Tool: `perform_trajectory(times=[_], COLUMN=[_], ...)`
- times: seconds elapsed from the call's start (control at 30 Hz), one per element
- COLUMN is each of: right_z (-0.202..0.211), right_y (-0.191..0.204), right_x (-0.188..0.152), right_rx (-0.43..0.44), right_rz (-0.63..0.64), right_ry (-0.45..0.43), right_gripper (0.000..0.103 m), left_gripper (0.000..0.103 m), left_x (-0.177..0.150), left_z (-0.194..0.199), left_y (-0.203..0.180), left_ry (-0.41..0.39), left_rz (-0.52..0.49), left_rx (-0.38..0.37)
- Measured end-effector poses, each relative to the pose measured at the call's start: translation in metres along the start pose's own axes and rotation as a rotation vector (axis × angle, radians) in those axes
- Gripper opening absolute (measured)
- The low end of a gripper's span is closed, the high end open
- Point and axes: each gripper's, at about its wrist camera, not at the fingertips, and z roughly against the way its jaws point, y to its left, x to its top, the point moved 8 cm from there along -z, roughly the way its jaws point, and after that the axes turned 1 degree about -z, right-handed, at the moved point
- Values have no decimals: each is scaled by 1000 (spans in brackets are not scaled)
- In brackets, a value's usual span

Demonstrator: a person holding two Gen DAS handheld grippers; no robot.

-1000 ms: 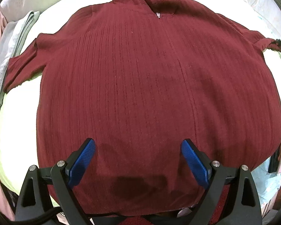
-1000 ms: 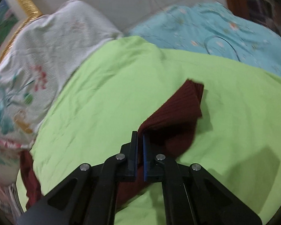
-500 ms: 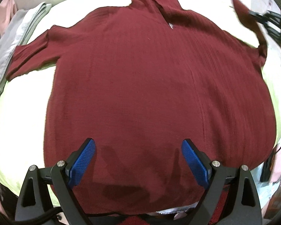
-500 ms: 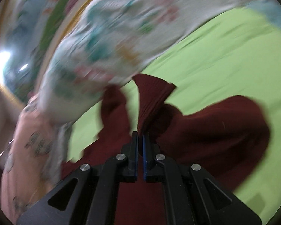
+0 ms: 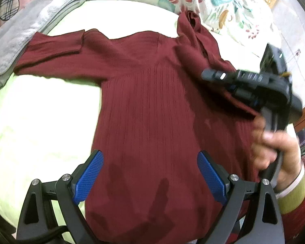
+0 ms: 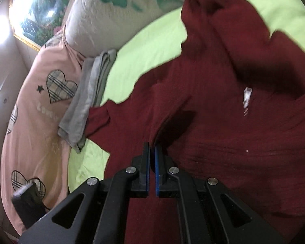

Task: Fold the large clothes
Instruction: 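Carry the sleeve across the sweater body toward the left gripper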

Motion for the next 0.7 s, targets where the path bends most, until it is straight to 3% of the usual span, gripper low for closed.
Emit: perform_trajectory(times=[0.2, 0.47, 0.57, 0.6, 0.63, 0.67, 0.7], right_z=[-18, 70, 105, 116, 131, 142, 153], right_y=[-8, -36, -49, -52, -60, -65, -70], right_x=[-27, -43, -53, -55, -59, -61, -61], right_rx=[-26, -72, -114, -129, -151, -168, -188], right_rz=[-23, -80, -104, -112, -125, -135, -144], right_ry=[78, -71, -126, -144, -168, -185, -203], right_gripper=[11, 11, 11, 11, 12, 13, 13], left_gripper=[94, 91, 73, 51, 12, 2, 4], left_x=[35, 90, 109, 115, 121, 120, 120], left_z=[-22, -93, -115, -120, -125, -125, -126], left_y=[-13, -36, -42, -43, -44, -45, -47], left_ry=[3, 83, 87, 70, 67, 71, 69], left_rz=[-1, 20, 41, 35, 25, 14, 15], left_rx=[-92, -208, -222, -198, -182, -176, -195])
